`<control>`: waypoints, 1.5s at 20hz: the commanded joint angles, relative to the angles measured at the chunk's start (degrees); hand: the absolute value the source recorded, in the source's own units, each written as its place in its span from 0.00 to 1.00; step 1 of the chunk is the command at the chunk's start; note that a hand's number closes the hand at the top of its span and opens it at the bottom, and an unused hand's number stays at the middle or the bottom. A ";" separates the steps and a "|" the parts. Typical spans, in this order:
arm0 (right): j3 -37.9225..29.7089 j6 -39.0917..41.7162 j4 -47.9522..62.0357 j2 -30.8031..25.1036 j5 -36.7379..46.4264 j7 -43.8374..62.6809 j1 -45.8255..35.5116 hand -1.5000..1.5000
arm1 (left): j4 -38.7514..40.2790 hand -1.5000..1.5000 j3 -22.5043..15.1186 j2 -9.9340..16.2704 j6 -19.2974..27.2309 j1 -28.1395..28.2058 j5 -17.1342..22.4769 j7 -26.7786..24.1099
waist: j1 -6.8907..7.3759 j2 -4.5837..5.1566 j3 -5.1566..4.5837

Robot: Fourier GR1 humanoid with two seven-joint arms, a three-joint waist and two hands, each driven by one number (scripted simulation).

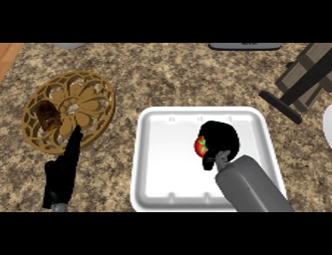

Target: Pick the tomato from the tray and place it in the tiered basket

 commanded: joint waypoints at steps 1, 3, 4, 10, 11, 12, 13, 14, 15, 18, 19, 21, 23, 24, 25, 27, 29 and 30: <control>0.60 -3.87 1.77 0.00 2.77 -5.00 2.67 1.00 | -1.72 0.50 1.27 0.51 -0.58 1.41 0.15 3.31 | 0.04 0.30 -0.29; -0.93 -2.06 2.56 -0.13 1.66 -7.44 0.19 1.00 | 0.37 0.50 -0.12 -1.99 0.75 1.07 -1.19 2.04 | 0.02 0.32 -0.29; 0.59 -5.53 5.92 -1.34 3.63 -11.38 0.63 1.00 | -1.19 0.50 -1.06 -2.34 1.18 1.06 -1.62 3.75 | 0.16 0.36 -0.28; 0.41 -13.76 14.38 -0.52 10.00 -15.78 -5.82 1.00 | 1.57 0.50 1.11 -0.89 -2.13 2.24 -0.02 -0.01 | 0.56 0.50 -0.28; -2.06 -5.75 -0.17 -9.94 6.45 -13.81 0.68 1.00 | 2.39 0.50 3.08 -0.10 -1.09 -1.97 0.17 3.40 | -1.17 0.13 -0.32; -5.20 -4.33 -3.22 -10.37 5.13 -9.36 0.18 1.00 | 0.88 0.50 1.18 -1.61 -0.27 1.25 -0.57 1.52 | -1.57 -0.11 -0.34; -9.40 -5.03 -3.66 -14.83 3.60 -9.66 1.69 1.00 | -0.58 0.50 1.26 -0.64 0.08 3.88 -0.89 1.92 | -2.80 -0.54 -0.33; -14.04 -4.26 -3.88 -19.07 1.23 -11.10 1.35 1.00 | 1.29 0.50 3.64 -0.40 0.54 1.96 0.17 1.24 | -4.85 -0.61 -0.41; -16.91 -3.61 -5.08 -21.06 0.62 -8.65 1.78 1.00 | 1.05 0.50 2.53 -1.14 1.24 3.87 -0.62 1.22 | -5.78 -0.99 -0.45; -27.94 -0.53 -7.74 -29.42 -6.05 -10.14 2.51 1.00 | -1.43 0.50 4.32 0.44 0.66 5.23 0.74 1.50 | -6.51 -1.30 -0.38; -30.72 1.26 -10.10 -29.50 -8.21 -7.71 0.67 1.00 | -0.34 0.50 4.11 0.43 -0.10 3.91 0.78 1.12 | -5.57 -0.93 -0.46; -35.84 4.67 -14.24 -34.30 -12.01 -8.43 1.03 1.00 | -0.58 0.50 3.26 -0.41 0.55 4.57 0.17 1.31 | -5.56 -0.99 -0.45; -42.59 4.32 -16.76 -33.56 -16.93 -4.89 -1.60 1.00 | -1.10 0.50 3.44 -0.56 0.83 4.55 0.23 1.21 | -5.59 -1.17 -0.45; -44.35 5.06 -19.53 -34.63 -17.91 -3.38 -1.74 1.00 | -1.05 0.50 2.74 -1.08 0.96 4.84 -0.05 1.76 | -5.19 -1.09 -0.44; -47.23 5.74 -21.22 -36.10 -19.43 -2.24 -1.56 1.00 | -1.11 0.50 2.42 -0.55 -0.24 6.62 0.07 -0.08 | -5.03 -1.16 -0.46; -52.06 5.65 -24.13 -37.33 -22.47 1.15 -6.07 1.00 | -1.07 0.50 3.83 1.12 -0.55 6.04 0.17 0.55 | -4.64 -1.22 -0.48; -55.12 8.22 -29.18 -39.17 -25.43 6.03 -8.61 1.00 | -1.32 0.50 3.84 1.04 -0.53 4.47 0.23 1.90 | -4.86 -1.36 -0.53; -57.71 9.13 -28.52 -43.45 -25.80 5.00 -10.01 1.00 | -3.69 0.50 2.40 0.54 -0.65 6.01 -0.09 2.52 | -3.24 -0.93 -0.41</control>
